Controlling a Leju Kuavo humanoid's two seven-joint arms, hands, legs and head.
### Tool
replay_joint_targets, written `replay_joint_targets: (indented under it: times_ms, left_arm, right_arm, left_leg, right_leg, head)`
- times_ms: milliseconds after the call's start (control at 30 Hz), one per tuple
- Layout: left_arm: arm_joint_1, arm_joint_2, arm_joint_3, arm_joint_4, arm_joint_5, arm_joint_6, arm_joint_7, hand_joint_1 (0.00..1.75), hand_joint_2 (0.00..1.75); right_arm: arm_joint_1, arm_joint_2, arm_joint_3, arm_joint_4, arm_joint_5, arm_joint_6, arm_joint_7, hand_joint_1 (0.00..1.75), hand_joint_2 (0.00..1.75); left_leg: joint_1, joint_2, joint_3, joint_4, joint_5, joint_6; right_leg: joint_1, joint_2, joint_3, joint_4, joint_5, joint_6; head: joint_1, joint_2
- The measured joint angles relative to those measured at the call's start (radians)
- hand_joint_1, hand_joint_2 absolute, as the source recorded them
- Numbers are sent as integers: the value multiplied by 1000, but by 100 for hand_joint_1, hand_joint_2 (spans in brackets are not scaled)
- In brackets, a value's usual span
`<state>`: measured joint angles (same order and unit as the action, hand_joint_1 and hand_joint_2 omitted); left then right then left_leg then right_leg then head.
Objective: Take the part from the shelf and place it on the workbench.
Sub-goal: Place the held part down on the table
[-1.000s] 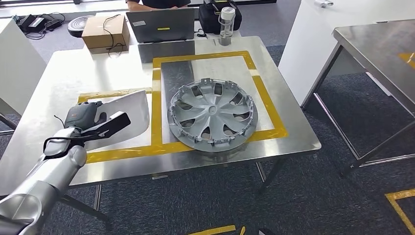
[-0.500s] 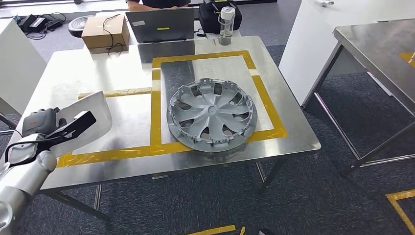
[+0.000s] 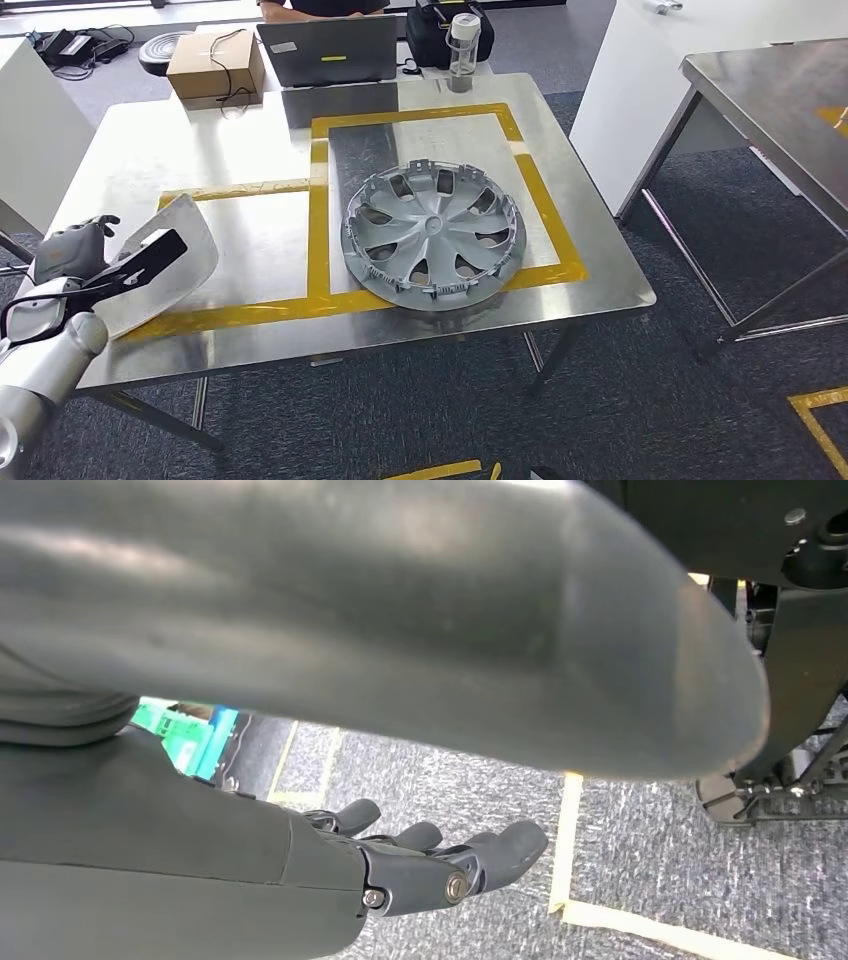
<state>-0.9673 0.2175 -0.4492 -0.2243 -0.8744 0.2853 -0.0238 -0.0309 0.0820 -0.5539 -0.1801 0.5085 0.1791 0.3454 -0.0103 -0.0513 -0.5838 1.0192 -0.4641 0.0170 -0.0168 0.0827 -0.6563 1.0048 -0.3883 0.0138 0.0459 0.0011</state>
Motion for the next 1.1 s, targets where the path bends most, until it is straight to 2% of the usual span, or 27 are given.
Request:
replay_joint_targets:
  times_ms: [333, 533, 633, 733, 833, 967, 1000, 1033, 1100]
  left_arm:
    - [0, -3, 0, 0, -49, 44, 30, 0, 0]
    - [-1, -2, 4, -2, -69, 150, 20, 0, 0]
    - [-22, -2, 21, -13, -61, 269, -40, 0, 0]
    - [-95, -11, 54, -34, -34, 352, -144, 0, 0]
    - [-192, -36, 96, -58, -16, 362, -216, 0, 0]
    - [-286, -79, 130, -92, 2, 361, -312, 0, 0]
    - [-307, -92, 134, -99, 3, 358, -324, 0, 0]
    - [-325, -105, 137, -104, -1, 354, -328, 0, 0]
    - [-348, -123, 139, -108, -17, 341, -331, 0, 0]
  right_arm:
    - [-2, 0, 0, 0, 11, 0, 0, 0, 0]
    - [-2, 0, 0, 0, 22, 0, 0, 0, 0]
    - [-2, 0, 0, 0, 27, -1, 0, 0, 0]
    - [-4, 0, 0, 0, 27, -1, 0, 0, 0]
    - [-5, 3, -4, 0, 20, -3, 0, 0, 0]
    - [-5, 14, -17, 0, -1, -3, 0, 0, 0]
    - [-5, 16, -21, 0, -6, -3, -1, 0, 0]
    - [-7, 17, -25, 0, -10, -4, 0, 0, 0]
    - [-10, 21, -35, 0, -19, -4, 0, 0, 0]
  left_leg:
    - [0, 0, 0, 0, 0, 0]
    - [0, 0, 0, 0, 0, 0]
    - [0, 0, -1, 1, 1, -1]
    - [1, -1, -2, 1, 1, -1]
    - [0, -1, -3, 3, 1, 0]
    - [-3, 6, -1, 0, 9, 12]
    - [0, 10, 1, -8, 17, 16]
    - [3, 16, 4, -17, 24, 20]
    - [4, 29, 3, -24, 31, 25]
  right_leg:
    - [0, 0, 0, 0, 0, 0]
    - [0, 0, 0, 0, 0, 0]
    - [1, 0, -1, 0, 1, 0]
    - [1, -1, -2, 0, 1, 0]
    - [0, -1, -2, -1, 2, 1]
    - [-6, 2, -1, -5, 7, 16]
    - [-3, -10, -5, 4, -3, 18]
    - [-1, -27, -16, 30, -25, 20]
    - [1, -61, -60, 144, -99, 22]
  head:
    - [0, 0]
    - [0, 0]
    - [0, 0]
    - [0, 0]
    - [0, 0]
    - [0, 0]
    - [2, 0]
    - [5, 0]
    - [10, 0]
